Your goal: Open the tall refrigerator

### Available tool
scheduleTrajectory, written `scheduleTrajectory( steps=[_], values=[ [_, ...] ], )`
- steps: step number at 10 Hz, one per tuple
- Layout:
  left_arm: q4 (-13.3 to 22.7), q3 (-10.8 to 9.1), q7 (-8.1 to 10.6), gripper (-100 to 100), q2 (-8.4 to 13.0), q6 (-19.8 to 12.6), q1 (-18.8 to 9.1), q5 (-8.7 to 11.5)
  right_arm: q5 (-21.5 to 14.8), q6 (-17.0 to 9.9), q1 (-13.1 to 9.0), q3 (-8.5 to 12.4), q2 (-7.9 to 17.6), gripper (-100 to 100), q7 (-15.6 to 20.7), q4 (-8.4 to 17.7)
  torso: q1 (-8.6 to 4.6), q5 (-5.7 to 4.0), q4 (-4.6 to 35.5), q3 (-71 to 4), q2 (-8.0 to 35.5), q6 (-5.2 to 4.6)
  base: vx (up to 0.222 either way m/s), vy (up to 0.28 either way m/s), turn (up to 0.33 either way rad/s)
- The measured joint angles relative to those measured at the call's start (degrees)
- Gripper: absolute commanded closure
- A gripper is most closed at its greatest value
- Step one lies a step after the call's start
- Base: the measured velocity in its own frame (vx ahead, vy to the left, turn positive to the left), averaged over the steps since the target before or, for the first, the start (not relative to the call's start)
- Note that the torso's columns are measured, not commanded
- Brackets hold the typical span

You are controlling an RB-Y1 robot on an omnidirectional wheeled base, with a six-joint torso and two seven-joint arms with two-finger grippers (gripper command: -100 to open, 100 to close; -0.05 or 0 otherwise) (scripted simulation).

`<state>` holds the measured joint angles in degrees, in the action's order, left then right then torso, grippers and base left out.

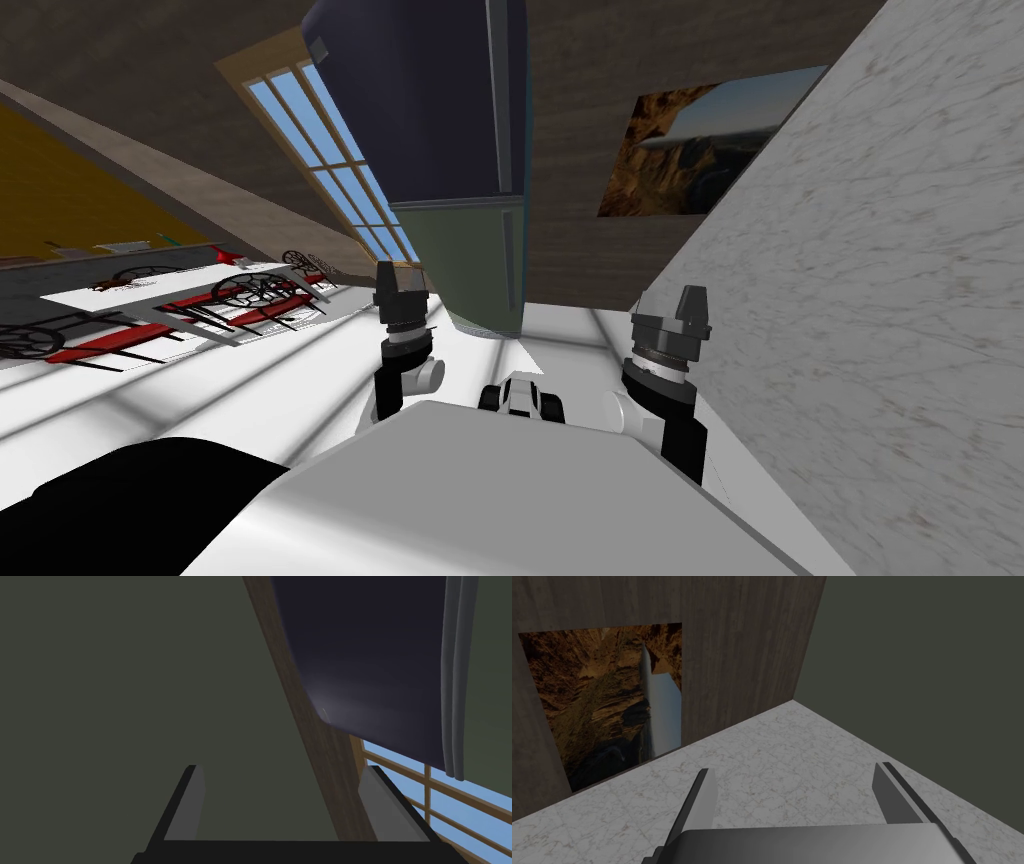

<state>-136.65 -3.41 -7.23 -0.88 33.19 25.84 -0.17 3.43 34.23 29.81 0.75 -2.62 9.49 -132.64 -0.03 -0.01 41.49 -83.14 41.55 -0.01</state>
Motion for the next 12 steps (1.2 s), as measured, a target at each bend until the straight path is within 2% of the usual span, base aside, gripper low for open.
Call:
scheduleTrajectory(
  steps=[4, 5, 8, 12],
  values=[
    [4.06, -1.11, 3.75, -100, 6.38, 1.62, -0.32, -1.84, 0.0, 0.0, 0.0, 0.0, 0.0, 0, 0.0, 0.01, 0.05, 0.01, 0.79, -1.43, 0.73, 0.0, -0.013, -0.049, -0.052],
    [6.05, -1.71, 5.31, -100, 8.19, 2.5, -0.63, -2.59, 0.0, 0.0, 0.0, -0.01, 0.0, 0, 0.0, 0.01, -0.01, 0.0, 0.79, -1.44, 0.72, 0.0, -0.003, -0.052, -0.031],
    [9.38, -2.45, 8.49, -100, 12.17, 4.15, -0.5, -4.08, 0.0, 0.0, 0.0, 0.0, 0.0, 0, 0.0, 0.01, 0.07, 0.01, 0.8, -1.43, 0.74, 0.01, -0.005, -0.051, -0.052],
    [16.27, -4.14, 14.23, -100, 18.63, 7.21, -1.09, -7.38, 0.0, 0.0, 0.0, -0.01, 0.0, 0, 0.0, 0.01, 0.05, 0.01, 0.8, -1.42, 0.76, -0.01, -0.006, -0.071, -0.066]
  ],
)
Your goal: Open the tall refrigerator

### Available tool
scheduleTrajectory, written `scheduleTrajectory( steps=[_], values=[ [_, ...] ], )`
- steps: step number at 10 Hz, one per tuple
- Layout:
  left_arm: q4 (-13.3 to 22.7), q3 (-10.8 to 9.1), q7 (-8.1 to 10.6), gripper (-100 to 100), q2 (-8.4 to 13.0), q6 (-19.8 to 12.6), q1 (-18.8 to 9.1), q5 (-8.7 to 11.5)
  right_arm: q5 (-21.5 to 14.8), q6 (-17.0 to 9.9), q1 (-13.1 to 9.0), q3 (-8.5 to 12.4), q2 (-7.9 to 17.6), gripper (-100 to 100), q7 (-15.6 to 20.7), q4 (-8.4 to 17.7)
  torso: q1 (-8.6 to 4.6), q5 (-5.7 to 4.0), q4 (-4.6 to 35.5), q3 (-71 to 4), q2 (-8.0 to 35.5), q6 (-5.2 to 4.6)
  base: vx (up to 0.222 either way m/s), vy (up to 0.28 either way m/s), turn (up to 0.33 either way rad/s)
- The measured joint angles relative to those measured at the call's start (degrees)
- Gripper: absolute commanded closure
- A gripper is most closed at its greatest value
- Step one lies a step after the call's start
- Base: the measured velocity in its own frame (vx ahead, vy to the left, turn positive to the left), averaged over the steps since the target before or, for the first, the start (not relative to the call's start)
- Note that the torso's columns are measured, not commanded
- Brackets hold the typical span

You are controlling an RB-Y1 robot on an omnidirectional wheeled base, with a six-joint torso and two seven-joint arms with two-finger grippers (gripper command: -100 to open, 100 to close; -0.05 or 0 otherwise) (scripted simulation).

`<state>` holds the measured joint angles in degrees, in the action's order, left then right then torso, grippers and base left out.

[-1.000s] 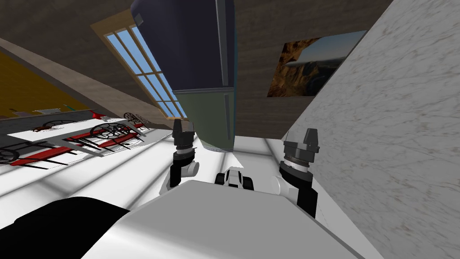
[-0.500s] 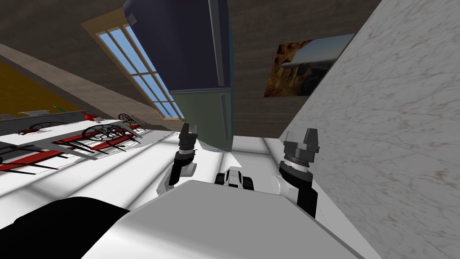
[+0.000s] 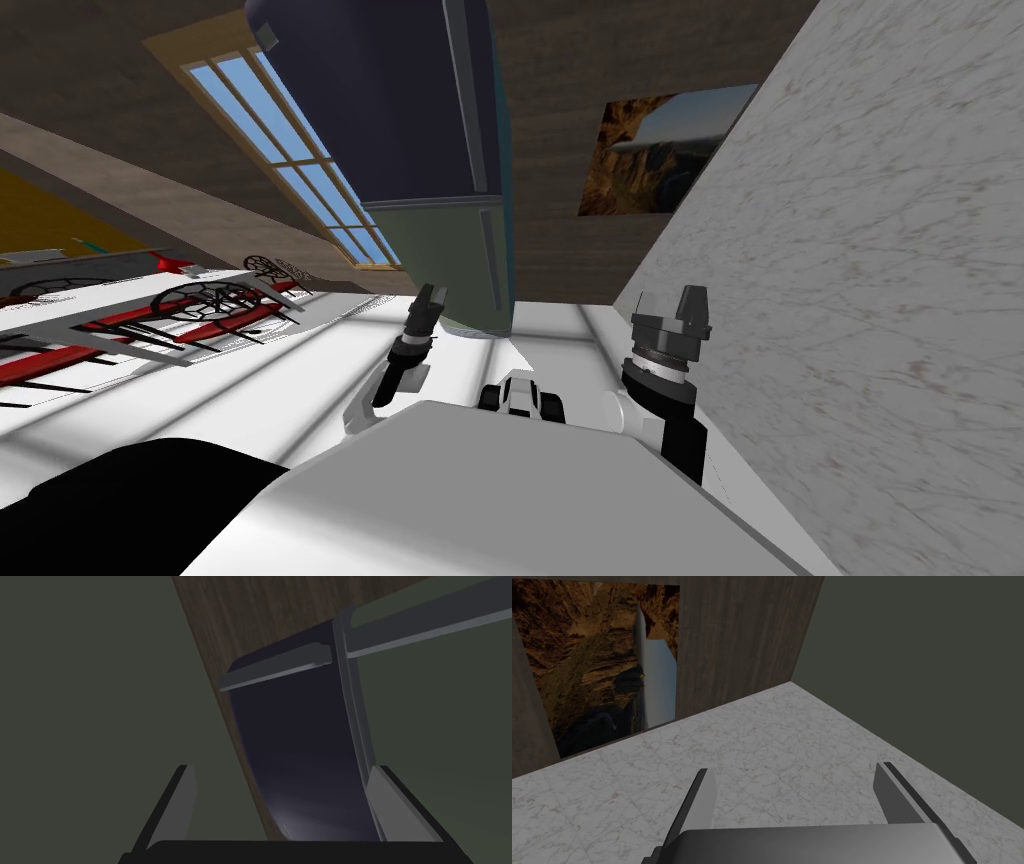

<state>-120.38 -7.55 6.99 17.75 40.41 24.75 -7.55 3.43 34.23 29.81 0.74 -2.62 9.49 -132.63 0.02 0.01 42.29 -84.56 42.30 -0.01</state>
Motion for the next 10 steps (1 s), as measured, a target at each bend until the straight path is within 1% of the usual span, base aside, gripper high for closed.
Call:
scheduleTrajectory(
  steps=[3, 4, 5, 6, 7, 8, 9, 10],
  values=[
    [4.3, -1.76, 4.6, -100, 4.73, 2.11, 0.29, -1.38, 0.0, 0.0, 0.01, 0.0, 0.0, 0, 0.0, 0.0, 0.0, -0.01, -0.01, -0.03, -0.05, 0.02, 0.003, -0.065, -0.074],
    [5.52, -2.11, 6.17, -100, 6.36, 2.79, 0.32, -2.38, 0.0, 0.0, 0.0, 0.0, 0.0, 0, 0.0, 0.0, -0.05, -0.01, -0.01, -0.02, -0.03, 0.0, 0.002, -0.057, -0.037],
    [7.0, -2.26, 7.42, -100, 7.49, 3.35, 0.15, -2.96, 0.0, 0.0, 0.01, 0.0, 0.0, 0, 0.0, 0.0, 0.0, -0.01, -0.01, -0.01, -0.02, 0.02, 0.003, -0.026, 0.012],
    [8.21, -2.37, 8.08, -100, 8.07, 3.52, -0.26, -3.09, 0.0, 0.0, 0.01, 0.01, 0.01, 0, 0.0, 0.0, 0.09, 0.02, 0.0, -0.01, -0.02, 0.02, 0.003, -0.047, -0.089],
    [10.08, -2.92, 9.43, -100, 9.69, 4.43, -0.42, -3.83, 0.0, 0.0, 0.0, 0.0, 0.0, 0, 0.0, 0.0, -0.01, 0.0, -0.01, -0.01, -0.02, 0.0, 0.01, -0.053, -0.047],
    [11.7, -3.25, 10.64, -100, 10.77, 5.18, -0.48, -4.27, 0.0, 0.0, 0.01, 0.01, 0.0, 0, 0.0, 0.0, -0.05, -0.02, -0.01, -0.02, -0.04, 0.02, 0.014, -0.08, -0.083],
    [13.73, -3.93, 12.12, -100, 12.45, 6.3, -0.47, -5.09, 0.0, 0.0, 0.0, 0.0, 0.0, 0, 0.0, 0.0, -0.13, -0.04, -0.01, -0.03, -0.04, 0.0, 0.007, -0.069, -0.051],
    [15.05, -4.14, 13.52, -100, 13.69, 6.64, -0.64, -5.65, 0.0, 0.0, 0.01, 0.0, 0.0, 0, 0.0, 0.0, -0.06, -0.03, 0.0, -0.01, -0.02, 0.02, 0.01, -0.074, -0.097]
  ],
)
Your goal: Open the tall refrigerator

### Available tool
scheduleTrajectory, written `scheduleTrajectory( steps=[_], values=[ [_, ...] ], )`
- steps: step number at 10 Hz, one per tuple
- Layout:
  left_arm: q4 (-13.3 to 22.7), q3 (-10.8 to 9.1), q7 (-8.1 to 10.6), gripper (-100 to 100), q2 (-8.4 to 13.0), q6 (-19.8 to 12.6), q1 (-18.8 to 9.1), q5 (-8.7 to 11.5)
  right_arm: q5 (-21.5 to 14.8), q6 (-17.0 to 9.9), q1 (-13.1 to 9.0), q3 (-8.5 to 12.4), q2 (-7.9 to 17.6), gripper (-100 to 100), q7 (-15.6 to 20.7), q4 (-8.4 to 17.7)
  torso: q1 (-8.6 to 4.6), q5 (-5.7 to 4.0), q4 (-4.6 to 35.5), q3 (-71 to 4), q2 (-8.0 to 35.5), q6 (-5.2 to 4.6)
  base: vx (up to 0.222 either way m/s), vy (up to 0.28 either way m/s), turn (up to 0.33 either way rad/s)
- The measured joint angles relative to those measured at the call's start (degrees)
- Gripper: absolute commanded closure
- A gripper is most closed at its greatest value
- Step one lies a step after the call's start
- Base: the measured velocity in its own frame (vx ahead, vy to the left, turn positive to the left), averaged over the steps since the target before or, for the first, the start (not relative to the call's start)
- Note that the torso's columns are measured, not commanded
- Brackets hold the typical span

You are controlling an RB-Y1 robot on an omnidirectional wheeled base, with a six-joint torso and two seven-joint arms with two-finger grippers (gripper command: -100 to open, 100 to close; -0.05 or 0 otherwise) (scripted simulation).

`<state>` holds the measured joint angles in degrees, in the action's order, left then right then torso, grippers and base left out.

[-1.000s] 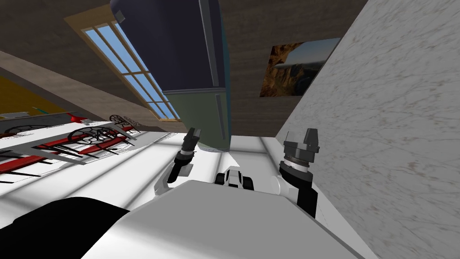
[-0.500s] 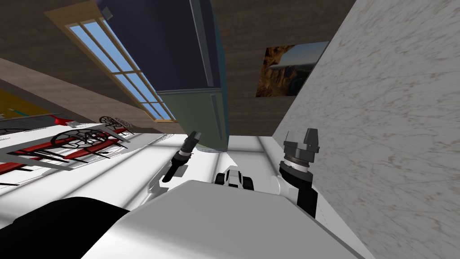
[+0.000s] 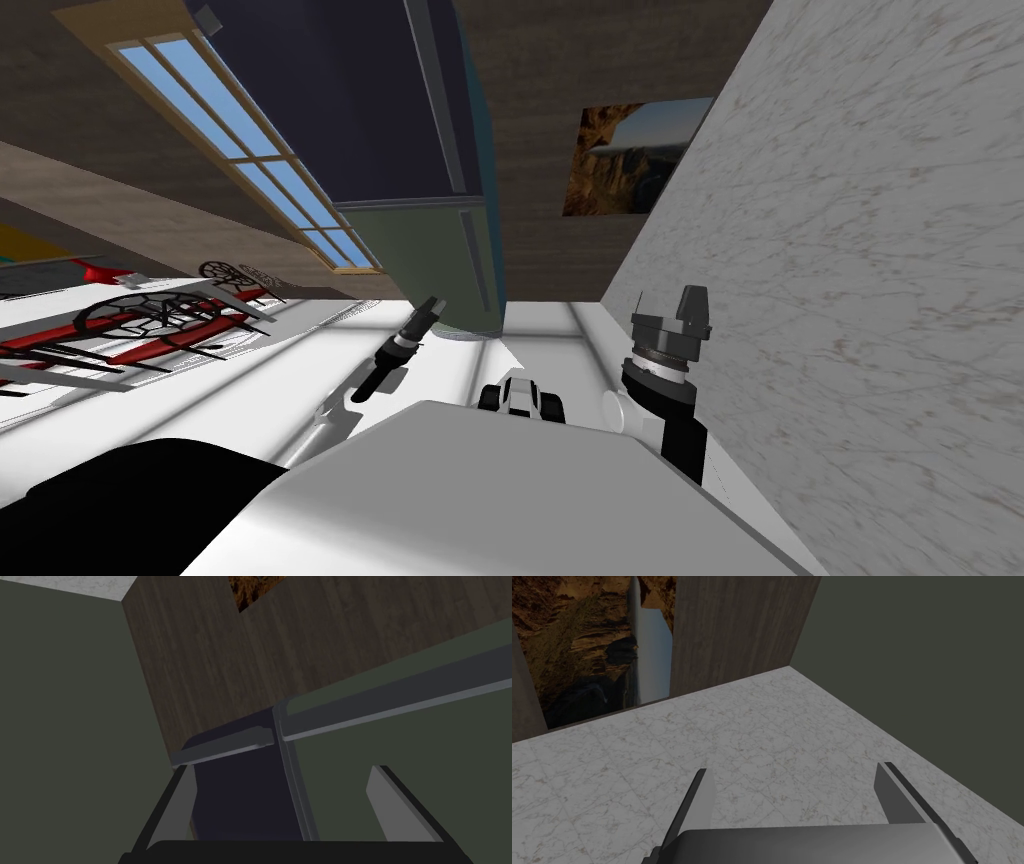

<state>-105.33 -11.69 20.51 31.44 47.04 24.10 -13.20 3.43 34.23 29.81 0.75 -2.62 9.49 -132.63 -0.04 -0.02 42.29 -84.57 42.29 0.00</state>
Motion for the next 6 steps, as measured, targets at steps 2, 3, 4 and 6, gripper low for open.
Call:
scheduleTrajectory(
  steps=[2, 3, 4, 6],
  values=[
    [3.65, -1.01, 3.08, -100, 3.15, 1.45, -0.27, -1.3, 0.0, 0.0, 0.0, 0.0, 0.0, 0, 0.0, 0.0, 0.09, 0.03, 0.0, 0.0, -0.01, 0.01, 0.015, -0.068, -0.059],
    [5.61, -1.62, 4.65, -100, 4.83, 2.38, -0.36, -2.16, 0.0, 0.0, 0.0, 0.0, 0.0, 0, 0.0, 0.0, 0.03, 0.02, 0.0, -0.01, -0.01, -0.01, 0.02, -0.064, -0.054],
    [6.43, -2.2, 6.28, -100, 6.28, 2.8, 0.28, -2.56, 0.0, 0.0, 0.0, 0.0, 0.0, 0, 0.0, 0.0, 0.06, 0.02, 0.0, -0.01, -0.01, 0.01, 0.012, -0.025, 0.003],
    [9.17, -2.69, 8.4, -100, 8.37, 3.84, -0.11, -3.5, 0.0, 0.0, 0.0, 0.0, 0.0, 0, 0.0, 0.0, 0.06, 0.03, 0.0, 0.01, 0.01, -0.02, 0.01, -0.046, -0.074]
  ],
)
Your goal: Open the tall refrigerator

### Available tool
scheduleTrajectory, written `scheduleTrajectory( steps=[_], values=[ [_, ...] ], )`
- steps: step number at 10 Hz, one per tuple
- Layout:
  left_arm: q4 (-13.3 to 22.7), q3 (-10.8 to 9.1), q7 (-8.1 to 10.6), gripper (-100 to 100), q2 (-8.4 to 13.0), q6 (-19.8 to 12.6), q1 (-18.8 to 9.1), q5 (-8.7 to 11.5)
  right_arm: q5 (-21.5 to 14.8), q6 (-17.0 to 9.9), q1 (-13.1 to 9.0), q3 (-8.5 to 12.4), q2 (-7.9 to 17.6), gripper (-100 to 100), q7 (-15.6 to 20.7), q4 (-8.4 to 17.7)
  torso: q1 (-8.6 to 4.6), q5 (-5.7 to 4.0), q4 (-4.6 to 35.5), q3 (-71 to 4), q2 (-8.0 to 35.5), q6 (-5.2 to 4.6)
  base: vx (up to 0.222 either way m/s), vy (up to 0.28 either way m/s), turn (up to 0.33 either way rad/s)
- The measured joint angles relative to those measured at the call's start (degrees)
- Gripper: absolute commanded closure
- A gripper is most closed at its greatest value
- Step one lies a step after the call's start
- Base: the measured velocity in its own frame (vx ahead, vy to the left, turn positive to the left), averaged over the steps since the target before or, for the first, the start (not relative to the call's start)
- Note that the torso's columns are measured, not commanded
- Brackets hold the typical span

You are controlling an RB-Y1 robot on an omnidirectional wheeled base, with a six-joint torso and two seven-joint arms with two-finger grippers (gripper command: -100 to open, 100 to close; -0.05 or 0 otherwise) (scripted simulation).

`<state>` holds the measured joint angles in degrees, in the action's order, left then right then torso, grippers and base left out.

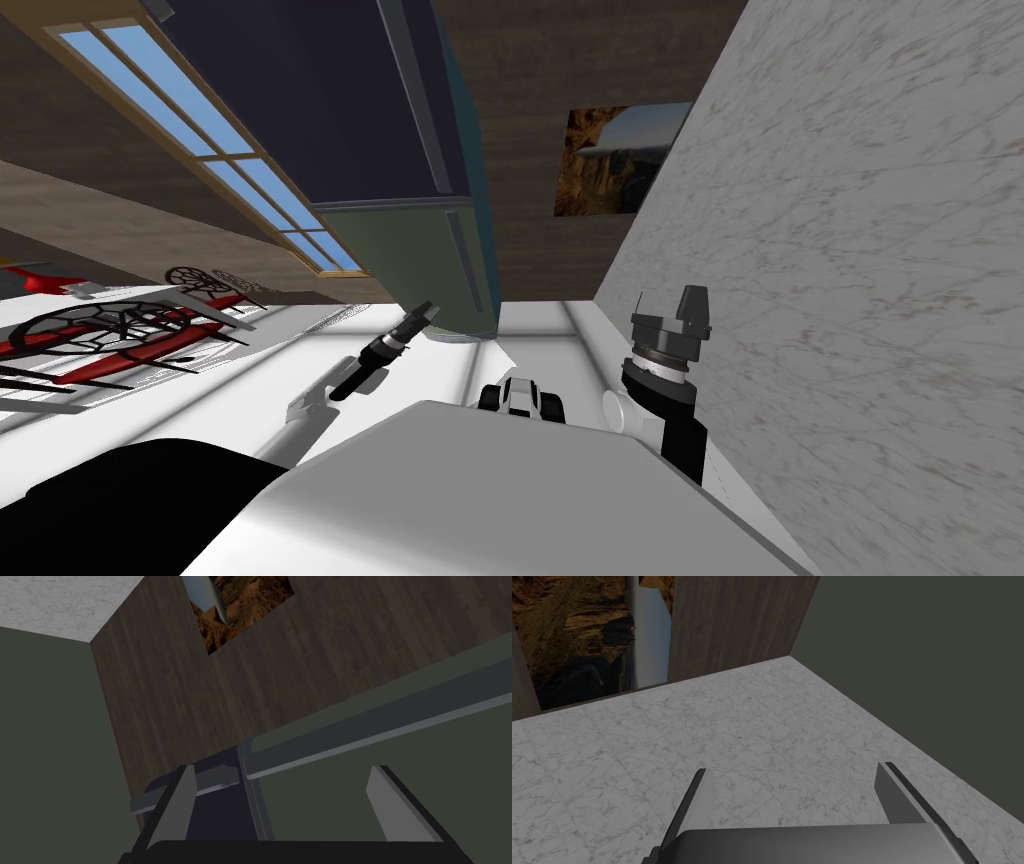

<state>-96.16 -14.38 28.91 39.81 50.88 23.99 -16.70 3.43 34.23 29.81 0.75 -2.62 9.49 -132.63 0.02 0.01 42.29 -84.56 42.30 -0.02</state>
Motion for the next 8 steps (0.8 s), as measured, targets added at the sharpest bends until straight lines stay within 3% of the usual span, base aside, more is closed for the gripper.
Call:
scheduleTrajectory(
  steps=[3, 4, 8],
  values=[
    [3.84, -1.58, 4.42, -100, 4.34, 1.75, 0.35, -1.57, 0.0, 0.0, 0.01, 0.0, 0.0, 0, 0.0, 0.0, -0.09, -0.03, -0.02, -0.04, -0.07, 0.03, 0.026, -0.056, -0.038],
    [5.43, -1.44, 4.96, -100, 4.81, 2.05, -0.1, -1.79, 0.0, 0.0, 0.01, 0.0, 0.0, 0, 0.0, 0.0, 0.03, 0.0, -0.01, 0.0, -0.01, 0.03, 0.023, -0.053, -0.083],
    [11.22, -3.12, 9.69, -100, 10.08, 4.53, -0.54, -3.42, 0.0, 0.0, 0.0, 0.0, 0.0, 0, 0.0, 0.0, -0.03, -0.01, -0.01, -0.02, -0.03, 0.0, 0.024, -0.042, -0.045]
  ],
)
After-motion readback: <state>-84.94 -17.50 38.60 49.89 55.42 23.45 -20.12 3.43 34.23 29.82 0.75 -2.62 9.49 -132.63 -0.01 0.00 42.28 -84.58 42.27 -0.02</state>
